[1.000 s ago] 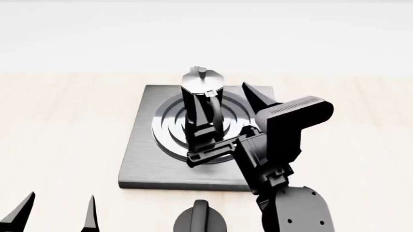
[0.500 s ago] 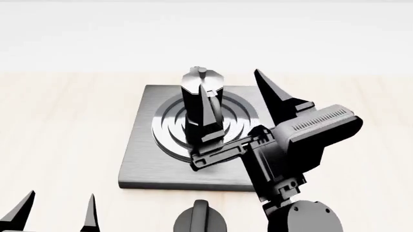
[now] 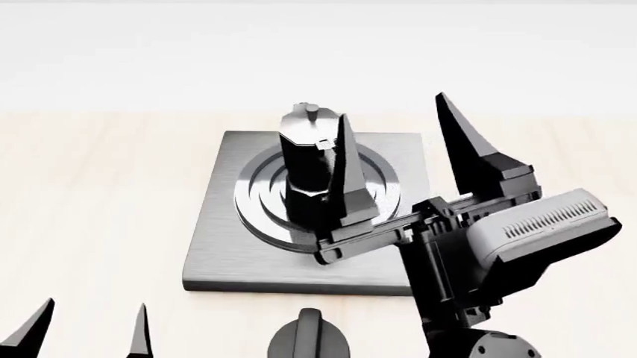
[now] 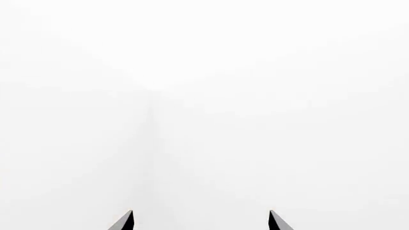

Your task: Put the moka pot on the stove.

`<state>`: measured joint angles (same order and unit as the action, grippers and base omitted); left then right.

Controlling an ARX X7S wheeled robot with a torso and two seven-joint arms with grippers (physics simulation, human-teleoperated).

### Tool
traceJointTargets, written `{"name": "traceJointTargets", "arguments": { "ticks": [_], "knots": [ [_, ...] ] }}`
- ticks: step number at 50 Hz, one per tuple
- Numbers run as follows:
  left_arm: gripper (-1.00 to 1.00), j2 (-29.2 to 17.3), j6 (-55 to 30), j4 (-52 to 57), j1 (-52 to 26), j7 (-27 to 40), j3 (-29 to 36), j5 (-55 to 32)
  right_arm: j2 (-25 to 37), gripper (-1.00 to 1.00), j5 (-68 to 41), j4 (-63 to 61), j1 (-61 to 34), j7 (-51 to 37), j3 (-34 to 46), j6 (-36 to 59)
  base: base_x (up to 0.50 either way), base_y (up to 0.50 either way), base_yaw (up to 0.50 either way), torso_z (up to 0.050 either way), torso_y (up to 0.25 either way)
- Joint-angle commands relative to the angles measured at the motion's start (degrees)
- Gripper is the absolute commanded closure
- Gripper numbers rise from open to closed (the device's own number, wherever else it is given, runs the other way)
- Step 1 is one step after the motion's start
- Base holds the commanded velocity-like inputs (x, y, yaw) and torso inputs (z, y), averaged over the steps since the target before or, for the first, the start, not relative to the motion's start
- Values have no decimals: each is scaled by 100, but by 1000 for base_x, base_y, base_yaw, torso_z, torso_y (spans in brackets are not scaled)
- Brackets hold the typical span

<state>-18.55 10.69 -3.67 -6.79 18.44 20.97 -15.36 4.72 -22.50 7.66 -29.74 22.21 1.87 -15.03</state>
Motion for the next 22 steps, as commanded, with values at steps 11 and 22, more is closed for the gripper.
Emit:
{"name": "traceJointTargets", "arguments": {
  "ticks": [11, 22],
  "knots": [
    [-100, -38, 83, 147, 148, -42, -1, -80, -21, -100, -46, 13, 84, -281, -127, -614, 0, 0, 0, 0, 0],
    [-100, -57, 174, 190, 257, -10, 8, -64, 146, -100, -190, -276, 275, -383, -154, -644, 0, 0, 0, 0, 0]
  ]
}}
